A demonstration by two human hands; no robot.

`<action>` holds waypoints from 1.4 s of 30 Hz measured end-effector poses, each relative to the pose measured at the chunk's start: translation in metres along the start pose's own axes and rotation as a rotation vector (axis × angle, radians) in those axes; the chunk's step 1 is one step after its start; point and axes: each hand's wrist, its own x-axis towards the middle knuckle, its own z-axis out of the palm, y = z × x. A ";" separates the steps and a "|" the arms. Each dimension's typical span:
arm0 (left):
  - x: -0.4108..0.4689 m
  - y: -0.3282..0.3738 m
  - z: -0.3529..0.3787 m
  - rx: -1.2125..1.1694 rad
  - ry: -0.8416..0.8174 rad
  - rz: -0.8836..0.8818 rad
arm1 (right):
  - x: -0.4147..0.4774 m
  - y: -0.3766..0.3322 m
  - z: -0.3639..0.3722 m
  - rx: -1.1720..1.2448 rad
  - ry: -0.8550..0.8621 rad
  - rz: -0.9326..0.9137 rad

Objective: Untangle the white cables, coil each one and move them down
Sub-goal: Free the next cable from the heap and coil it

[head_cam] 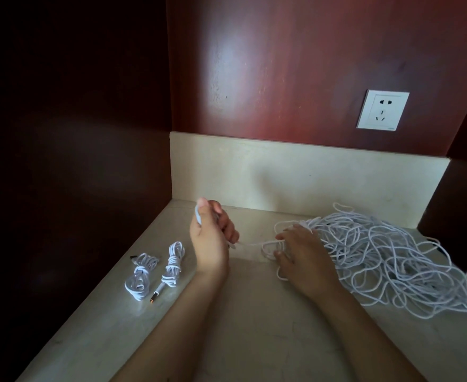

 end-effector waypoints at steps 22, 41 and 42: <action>-0.005 -0.009 -0.009 0.587 -0.425 -0.501 | -0.011 -0.046 -0.027 0.285 0.302 -0.354; -0.012 -0.005 -0.008 0.572 -0.776 -0.798 | -0.007 -0.029 -0.015 0.525 0.272 -0.094; -0.012 -0.006 -0.007 0.568 -0.757 -0.780 | -0.007 -0.029 -0.015 0.525 0.263 -0.094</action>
